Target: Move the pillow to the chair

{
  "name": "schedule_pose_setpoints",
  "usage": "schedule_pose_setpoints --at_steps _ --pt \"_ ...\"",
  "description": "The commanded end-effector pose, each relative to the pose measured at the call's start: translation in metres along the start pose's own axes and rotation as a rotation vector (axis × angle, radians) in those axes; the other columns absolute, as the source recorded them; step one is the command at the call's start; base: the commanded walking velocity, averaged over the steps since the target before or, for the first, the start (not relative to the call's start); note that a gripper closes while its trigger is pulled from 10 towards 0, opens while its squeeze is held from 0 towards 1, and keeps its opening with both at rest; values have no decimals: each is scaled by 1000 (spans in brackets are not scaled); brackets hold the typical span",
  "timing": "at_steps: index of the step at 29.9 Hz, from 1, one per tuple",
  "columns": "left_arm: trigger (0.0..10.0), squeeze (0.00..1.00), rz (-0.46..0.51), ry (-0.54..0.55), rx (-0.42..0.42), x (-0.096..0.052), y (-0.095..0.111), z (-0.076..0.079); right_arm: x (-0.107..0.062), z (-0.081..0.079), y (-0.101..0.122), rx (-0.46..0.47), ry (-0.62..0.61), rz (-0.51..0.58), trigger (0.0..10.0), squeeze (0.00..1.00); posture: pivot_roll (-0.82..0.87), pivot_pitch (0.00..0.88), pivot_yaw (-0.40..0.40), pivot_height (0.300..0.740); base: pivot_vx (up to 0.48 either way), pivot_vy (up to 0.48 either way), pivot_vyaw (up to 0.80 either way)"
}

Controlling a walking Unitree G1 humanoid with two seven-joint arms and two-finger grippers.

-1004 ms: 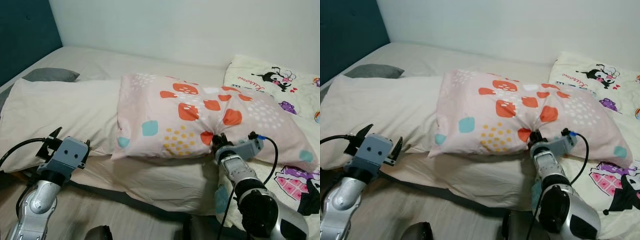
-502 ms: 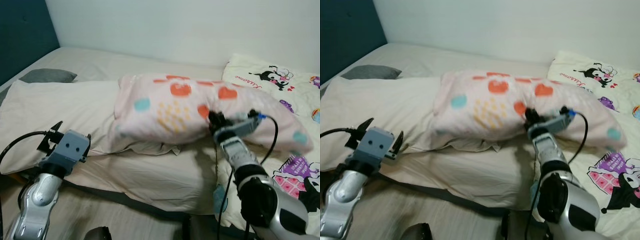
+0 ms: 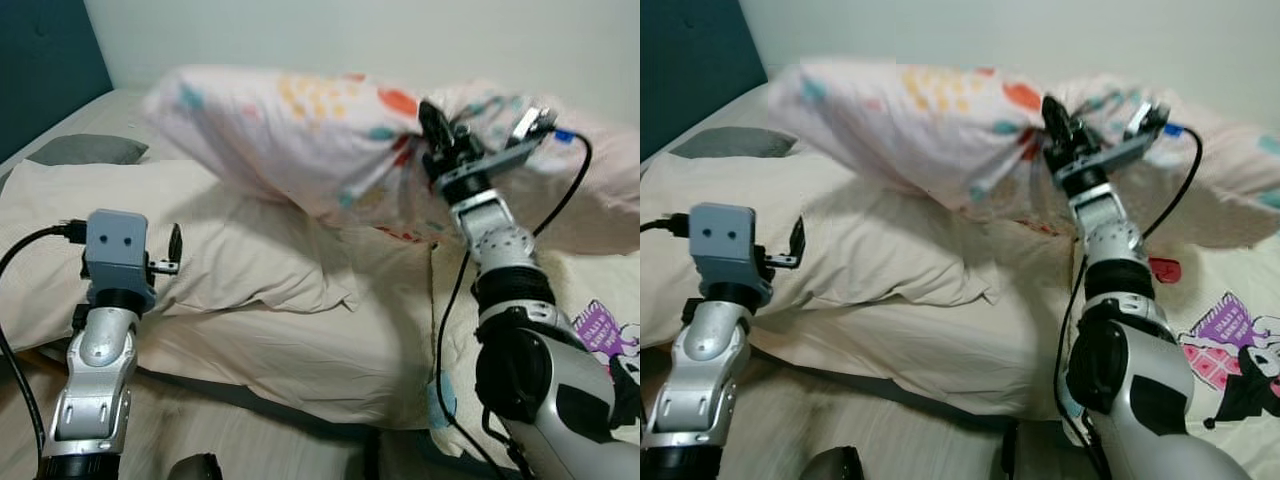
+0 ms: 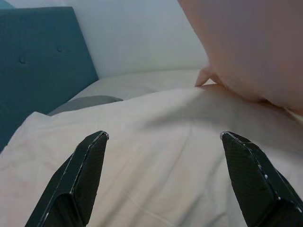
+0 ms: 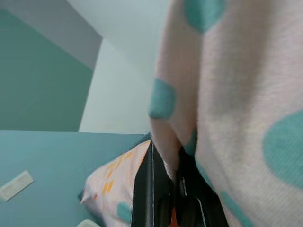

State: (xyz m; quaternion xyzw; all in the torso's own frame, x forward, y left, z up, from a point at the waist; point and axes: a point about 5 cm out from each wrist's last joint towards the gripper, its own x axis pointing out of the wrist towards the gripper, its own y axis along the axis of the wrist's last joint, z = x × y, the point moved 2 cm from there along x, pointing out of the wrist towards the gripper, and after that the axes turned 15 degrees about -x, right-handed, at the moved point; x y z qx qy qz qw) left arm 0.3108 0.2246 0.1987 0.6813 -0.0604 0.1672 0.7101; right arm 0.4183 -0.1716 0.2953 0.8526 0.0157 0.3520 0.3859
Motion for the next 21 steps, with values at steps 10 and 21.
schedule_pose_setpoints --at_steps 10,21 --pt "10000 0 -3 47 -211 6 9 2 21 -41 30 -3 214 109 0 0 118 0 -63 550 0 0 0" --pt "10000 0 -8 23 -277 1 8 12 11 -59 -12 -42 306 -41 0 0 119 0 -64 600 -257 0 0"
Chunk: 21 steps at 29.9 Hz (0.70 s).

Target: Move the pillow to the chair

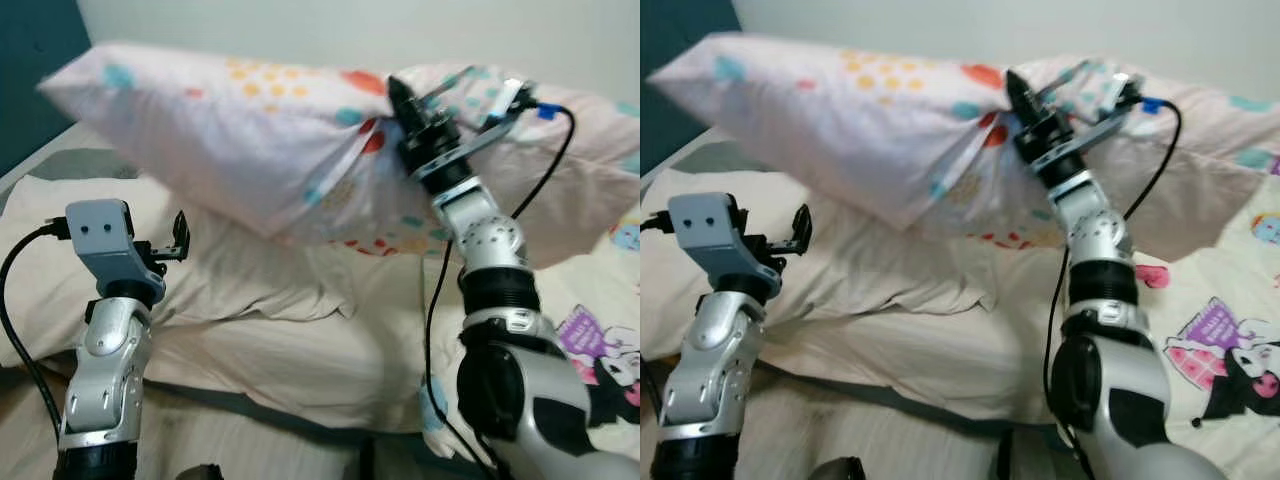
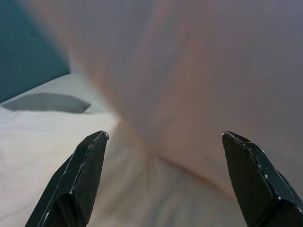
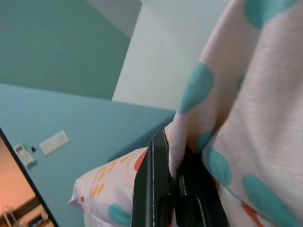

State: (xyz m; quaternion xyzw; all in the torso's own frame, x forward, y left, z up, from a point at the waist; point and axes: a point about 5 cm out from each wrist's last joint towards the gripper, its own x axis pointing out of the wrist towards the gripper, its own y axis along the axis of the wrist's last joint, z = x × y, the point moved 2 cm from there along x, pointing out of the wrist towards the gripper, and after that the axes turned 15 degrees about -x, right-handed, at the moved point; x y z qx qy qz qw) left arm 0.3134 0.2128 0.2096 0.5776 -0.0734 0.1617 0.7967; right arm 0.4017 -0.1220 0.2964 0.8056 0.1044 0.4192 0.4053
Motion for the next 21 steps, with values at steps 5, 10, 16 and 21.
schedule_pose_setpoints --at_steps 5,10,16,21 --pt "10000 0 -8 2 -11 -4 -1 0 13 -31 19 -42 160 69 0 0 118 0 -63 620 0 0 0" --pt "10000 0 0 -4 -2 -2 2 1 15 -40 19 -46 198 66 0 0 115 0 -63 635 0 0 0" --pt "10000 0 12 -6 -6 1 6 2 19 -51 17 -42 219 70 0 0 112 0 -59 660 0 0 0" --pt "10000 0 -28 18 -32 1 2 0 18 -54 13 -39 219 56 0 0 113 0 -60 675 -192 0 0"
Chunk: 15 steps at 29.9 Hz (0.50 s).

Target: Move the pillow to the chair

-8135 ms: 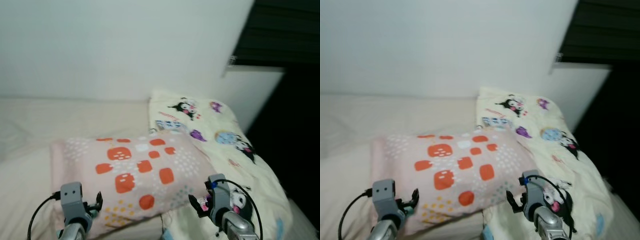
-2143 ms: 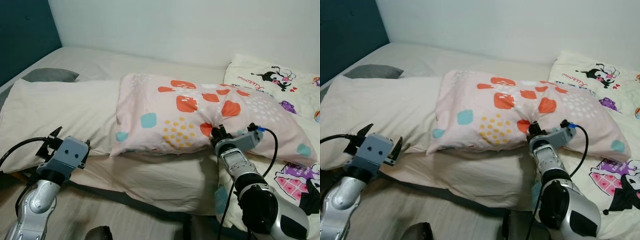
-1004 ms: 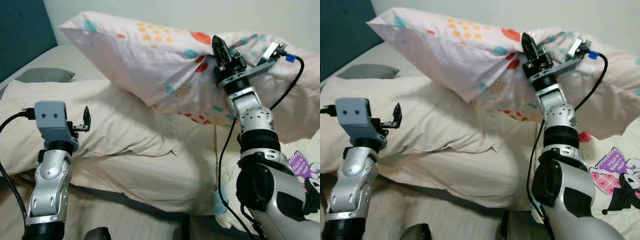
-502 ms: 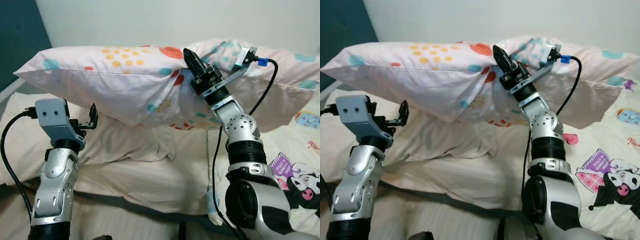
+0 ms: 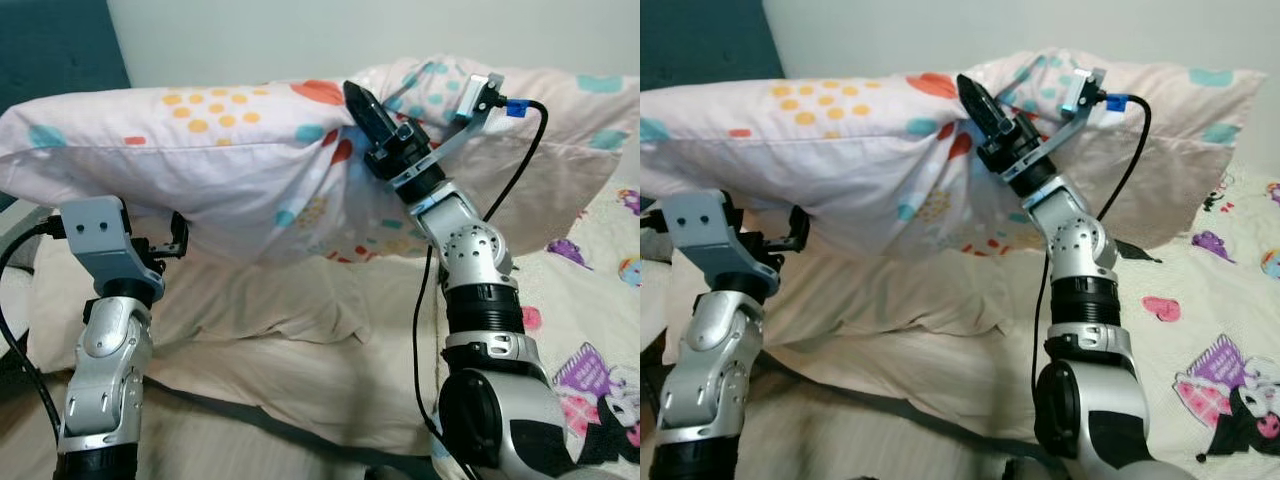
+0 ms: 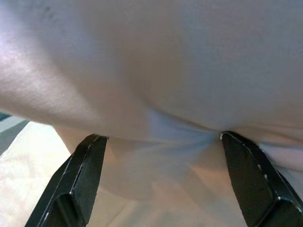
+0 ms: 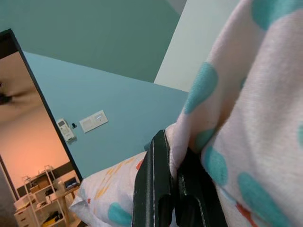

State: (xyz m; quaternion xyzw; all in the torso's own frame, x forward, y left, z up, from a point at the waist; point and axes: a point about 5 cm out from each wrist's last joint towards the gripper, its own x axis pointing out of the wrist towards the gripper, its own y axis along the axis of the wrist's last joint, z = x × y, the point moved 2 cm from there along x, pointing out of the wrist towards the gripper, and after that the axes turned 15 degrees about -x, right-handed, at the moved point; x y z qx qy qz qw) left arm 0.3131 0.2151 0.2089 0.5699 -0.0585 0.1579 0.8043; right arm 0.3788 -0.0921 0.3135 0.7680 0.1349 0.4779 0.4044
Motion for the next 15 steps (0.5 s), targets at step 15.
schedule_pose_setpoints --at_steps 15 --pt "10000 0 -47 -4 17 -2 -8 3 0 -16 -12 0 59 -34 0 0 111 0 -60 730 -324 0 0"
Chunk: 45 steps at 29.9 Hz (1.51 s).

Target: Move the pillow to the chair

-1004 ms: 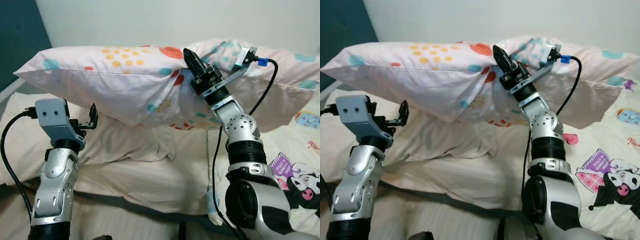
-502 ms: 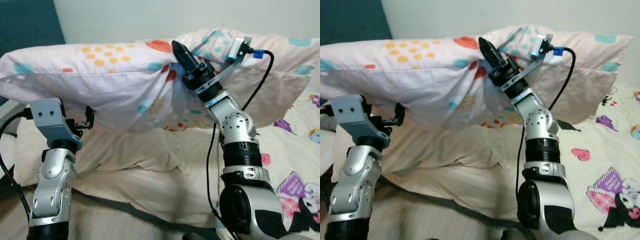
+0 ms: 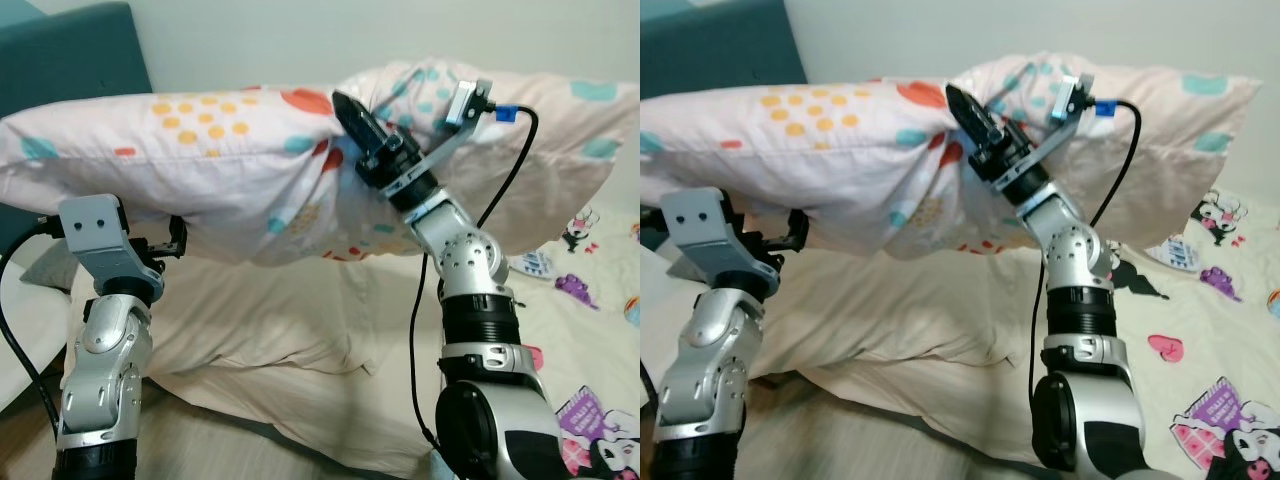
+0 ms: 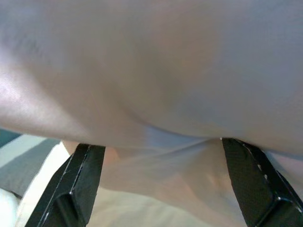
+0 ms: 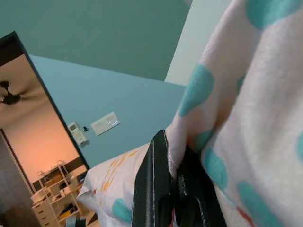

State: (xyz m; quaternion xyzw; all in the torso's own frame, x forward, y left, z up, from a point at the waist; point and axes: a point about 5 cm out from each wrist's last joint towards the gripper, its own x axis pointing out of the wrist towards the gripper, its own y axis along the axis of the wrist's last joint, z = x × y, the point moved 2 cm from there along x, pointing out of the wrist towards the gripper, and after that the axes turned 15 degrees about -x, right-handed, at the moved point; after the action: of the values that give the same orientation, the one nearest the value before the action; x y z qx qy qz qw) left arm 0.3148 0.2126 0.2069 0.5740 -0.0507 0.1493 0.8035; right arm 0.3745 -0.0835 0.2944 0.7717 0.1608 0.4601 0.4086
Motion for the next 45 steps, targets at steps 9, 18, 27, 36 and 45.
schedule_pose_setpoints --at_steps 9,18,27,36,45 --pt "10000 0 -66 -62 51 -18 -20 10 -17 -19 -42 -87 44 -180 0 0 110 0 -64 740 0 0 0" --pt "10000 0 -122 -119 30 -37 -39 24 -36 -23 -61 -141 -5 -238 10000 0 104 0 -54 740 0 0 252" --pt "10000 0 -216 -210 -65 -56 -57 51 -40 -33 -68 -217 22 -275 10000 0 108 0 -45 740 0 0 758" --pt "10000 0 -253 -237 -67 -63 -62 48 -70 -28 -73 -299 -77 -331 10000 0 99 0 -40 740 0 0 760" --pt "10000 0 -239 -195 -48 -60 -63 42 -75 -20 -71 -292 -155 -310 10000 0 100 0 -39 740 0 0 760"
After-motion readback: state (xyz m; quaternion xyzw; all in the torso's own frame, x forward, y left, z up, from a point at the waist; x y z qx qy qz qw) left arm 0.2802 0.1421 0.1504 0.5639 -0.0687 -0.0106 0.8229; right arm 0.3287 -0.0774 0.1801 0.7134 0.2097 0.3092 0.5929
